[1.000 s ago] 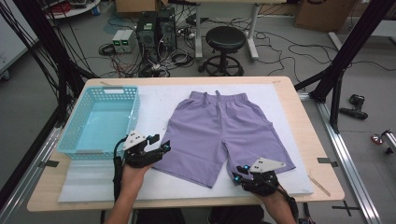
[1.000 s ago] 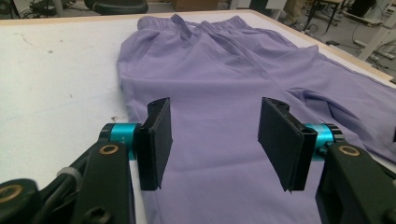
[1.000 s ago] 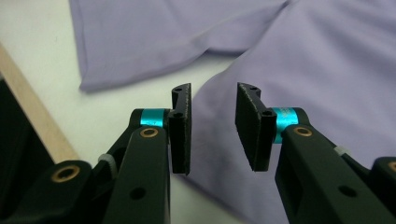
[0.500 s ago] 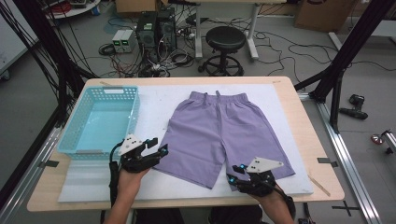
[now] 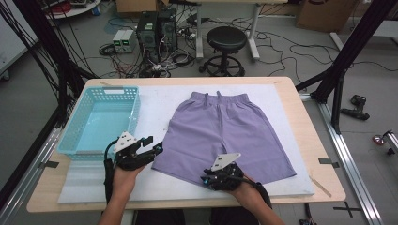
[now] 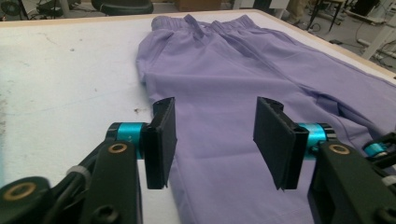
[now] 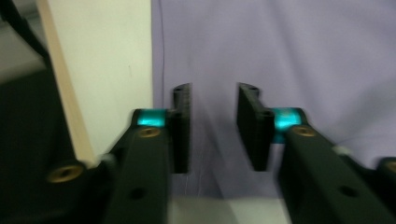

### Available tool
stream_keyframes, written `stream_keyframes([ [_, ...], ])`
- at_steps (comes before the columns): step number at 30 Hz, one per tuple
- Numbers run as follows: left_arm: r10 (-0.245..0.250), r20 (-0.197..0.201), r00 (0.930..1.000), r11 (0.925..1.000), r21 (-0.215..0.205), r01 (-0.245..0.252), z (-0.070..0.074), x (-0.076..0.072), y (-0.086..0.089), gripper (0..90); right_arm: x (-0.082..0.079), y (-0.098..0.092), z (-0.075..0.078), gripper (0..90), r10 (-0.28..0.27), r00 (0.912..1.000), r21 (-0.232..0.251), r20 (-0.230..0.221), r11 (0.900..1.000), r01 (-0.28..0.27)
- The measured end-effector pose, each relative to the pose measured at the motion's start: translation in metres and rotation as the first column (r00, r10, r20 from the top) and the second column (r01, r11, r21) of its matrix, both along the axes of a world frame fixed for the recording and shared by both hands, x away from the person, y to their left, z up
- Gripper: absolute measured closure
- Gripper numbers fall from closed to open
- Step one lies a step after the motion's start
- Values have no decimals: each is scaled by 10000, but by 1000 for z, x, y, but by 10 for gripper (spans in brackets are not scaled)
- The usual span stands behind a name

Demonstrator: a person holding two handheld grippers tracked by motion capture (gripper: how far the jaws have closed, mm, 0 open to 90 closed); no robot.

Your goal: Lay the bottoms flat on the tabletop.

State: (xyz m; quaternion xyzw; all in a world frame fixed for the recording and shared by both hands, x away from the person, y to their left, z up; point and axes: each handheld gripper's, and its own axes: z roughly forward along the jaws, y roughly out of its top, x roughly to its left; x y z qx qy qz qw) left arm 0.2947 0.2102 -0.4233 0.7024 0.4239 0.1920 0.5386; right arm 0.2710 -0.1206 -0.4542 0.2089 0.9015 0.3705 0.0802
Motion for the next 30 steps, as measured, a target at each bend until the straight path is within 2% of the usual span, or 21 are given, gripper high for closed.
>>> stream_keyframes([
  [2, -78, -37, 10000, 10000, -32, 78, 0, 3, 3, 475, -2, 0, 0, 897, 301, 9993, 105, -224, 9995, -298],
  [3, -112, -84, 9999, 9999, -30, 112, -1, 4, 4, 475, -4, -1, -1, 899, 396, 9991, 89, -132, 9992, -395],
  [4, -139, -149, 9998, 9999, -15, 138, -1, 6, 4, 475, -5, -2, 0, 900, 521, 9981, 225, -335, 9984, -514],
  [6, -171, -241, 9996, 9998, -35, 170, -3, 6, 4, 475, -6, -3, -1, 900, 944, 9923, 412, -798, 9950, -913],
  [9, -267, -311, 9992, 9996, 65, 269, -5, 2, 2, 475, -9, -5, 0, 892, 1272, 9866, 437, -1025, 9914, -1233],
  [11, -267, -422, 9988, 9995, 150, 274, -8, -2, 1, 476, -9, -8, 2, 774, 1256, 9877, 569, -931, 9911, -1206],
  [13, -301, -640, 9975, 9994, 154, 312, -12, -6, 1, 479, -9, -15, 8, 630, 780, 9938, 1238, -798, 9900, -678],
  [15, -339, -848, 9958, 9991, 237, 360, -17, -10, 1, 480, -6, -30, 17, 589, -18, 9989, 1721, -465, 9850, 98],
  [16, -344, -966, 9947, 9988, 312, 375, -20, -11, 1, 489, -5, -41, 22, 561, -504, 9984, 1920, -253, 9799, 543],
  [17, -308, -1052, 9940, 9989, 315, 343, -22, -13, 1, 499, -3, -54, 27, 557, -1165, 9931, 2005, -111, 9728, 1164],
  [18, -317, -1128, 9931, 9989, 305, 353, -24, -14, 2, 499, -1, -71, 32, 553, -1969, 9802, 1972, 227, 9620, 1887],
  [19, -299, -1213, 9922, 9991, 275, 335, -26, -14, 3, 510, 0, -90, 36, 548, -2757, 9595, 1942, 577, 9459, 2601],
  [20, -306, -1271, 9914, 9989, 308, 348, -27, -14, 4, 517, 2, -111, 37, 548, -3571, 9301, 1962, 855, 9213, 3357],
  [21, -294, -1308, 9910, 9990, 289, 335, -29, -14, 5, 517, 4, -134, 37, 548, -4390, 8942, 2016, 878, 8869, 4156],
  [23, -278, -1274, 9915, 9995, 120, 296, -29, -14, 6, 517, 5, -178, 33, 548, -5720, 8174, 1750, 677, 8134, 5547],
  [24, -280, -1182, 9926, 9996, 73, 291, -29, -14, 6, 516, 4, -196, 30, 548, -6153, 7864, 1513, 546, 7836, 6026],
  [25, -345, -1086, 9935, 9994, 17, 349, -28, -13, 6, 516, 1, -211, 26, 548, -6458, 7620, 1303, 482, 7604, 6363],
  [26, -400, -1013, 9940, 9992, -56, 396, -27, -12, 6, 516, -2, -221, 22, 549, -6609, 7491, 1142, 457, 7484, 6534],
  [27, -432, -900, 9950, 9990, -106, 424, -26, -11, 5, 512, -6, -228, 17, 548, -6687, 7425, 938, 382, 7422, 6636],
  [29, -470, -725, 9963, 9988, -203, 457, -22, -8, 4, 502, -10, -236, 9, 556, -6694, 7424, 465, 273, 7427, 6680],
  [30, -452, -671, 9967, 9988, -236, 437, -20, -6, 3, 502, -11, -239, 5, 598, -6670, 7447, 265, 207, 7450, 6665],
])
